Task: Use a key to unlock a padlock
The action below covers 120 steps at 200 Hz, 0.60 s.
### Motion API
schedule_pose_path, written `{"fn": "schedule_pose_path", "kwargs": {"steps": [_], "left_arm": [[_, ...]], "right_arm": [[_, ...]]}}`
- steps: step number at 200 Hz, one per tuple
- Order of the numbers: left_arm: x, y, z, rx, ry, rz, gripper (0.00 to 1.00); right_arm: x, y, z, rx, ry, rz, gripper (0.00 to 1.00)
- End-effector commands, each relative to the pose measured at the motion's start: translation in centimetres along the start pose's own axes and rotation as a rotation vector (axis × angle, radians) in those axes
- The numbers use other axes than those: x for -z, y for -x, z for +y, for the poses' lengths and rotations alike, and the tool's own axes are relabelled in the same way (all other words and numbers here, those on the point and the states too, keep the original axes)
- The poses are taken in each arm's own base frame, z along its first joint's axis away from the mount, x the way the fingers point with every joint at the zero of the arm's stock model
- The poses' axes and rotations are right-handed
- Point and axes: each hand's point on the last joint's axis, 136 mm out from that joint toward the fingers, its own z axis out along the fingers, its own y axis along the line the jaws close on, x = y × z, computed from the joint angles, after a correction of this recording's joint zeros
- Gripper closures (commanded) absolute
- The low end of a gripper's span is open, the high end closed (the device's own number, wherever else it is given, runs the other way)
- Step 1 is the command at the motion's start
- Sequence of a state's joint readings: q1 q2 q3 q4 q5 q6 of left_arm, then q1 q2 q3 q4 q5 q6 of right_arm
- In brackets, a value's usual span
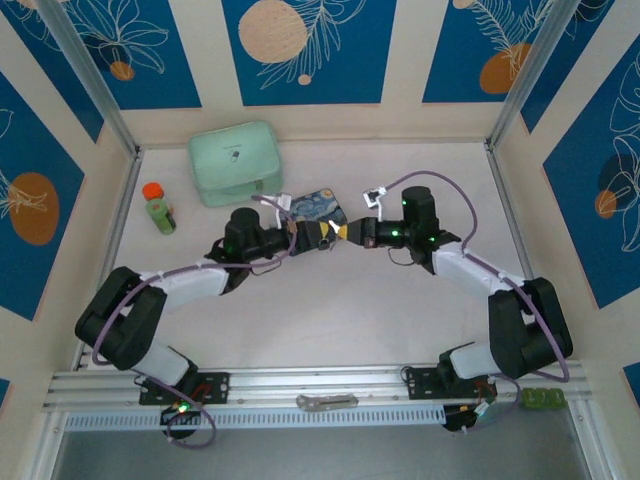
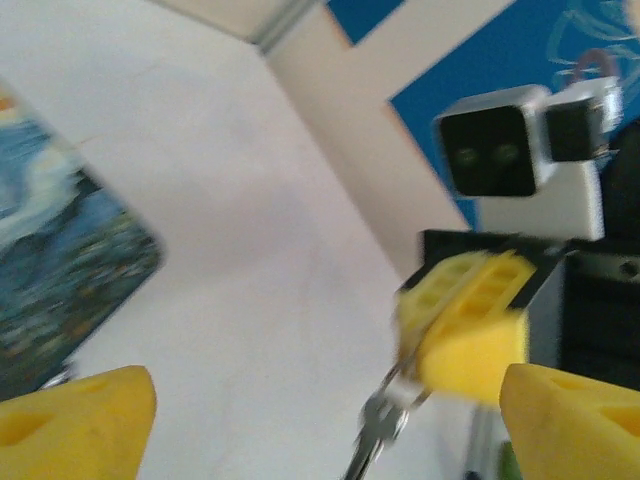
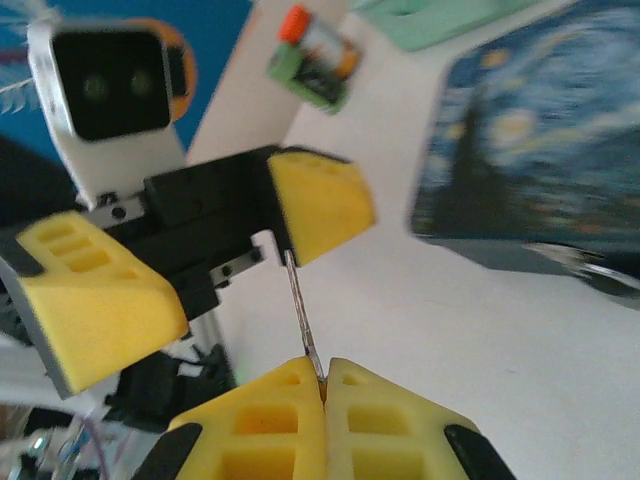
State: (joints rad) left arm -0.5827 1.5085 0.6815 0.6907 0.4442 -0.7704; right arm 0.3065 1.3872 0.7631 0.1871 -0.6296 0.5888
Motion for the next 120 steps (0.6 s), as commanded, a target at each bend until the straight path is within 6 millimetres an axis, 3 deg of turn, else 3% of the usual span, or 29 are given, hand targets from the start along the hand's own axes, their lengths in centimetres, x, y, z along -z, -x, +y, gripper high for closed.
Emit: {"fn": "schedule_pose_path", "kwargs": {"steps": [1, 20, 41, 76, 120], "left_arm": [[-0.2, -2.1, 4.1, -0.034, 0.200, -0.007, 0.13], [-1.5, -3.9, 5.6, -0.070, 0.292, 0.016, 0.19], [-3.3, -5.0, 7.1, -0.111, 0.401, 0.031, 0.22], [-4.4, -5.4, 10.1, -0.156, 0.600, 0.011, 0.30], [-4.3, -5.6, 12.0, -0.121, 0.704, 0.005, 0.29]], "right_arm": [[2.0, -0.2, -3.9, -0.111, -0.177, -0.064, 1.00], [3.4, -0.3, -6.1, -0.163, -0.286, -0.106, 1.00], [4.4, -0.3, -7.1, -0.197, -0.319, -0.140, 1.00], [4.8, -0.4, -7.1, -0.201, -0.312, -0.160, 1.00], [4.8, -0.4, -6.9, -0.195, -0.295, -0.179, 1.00]]}}
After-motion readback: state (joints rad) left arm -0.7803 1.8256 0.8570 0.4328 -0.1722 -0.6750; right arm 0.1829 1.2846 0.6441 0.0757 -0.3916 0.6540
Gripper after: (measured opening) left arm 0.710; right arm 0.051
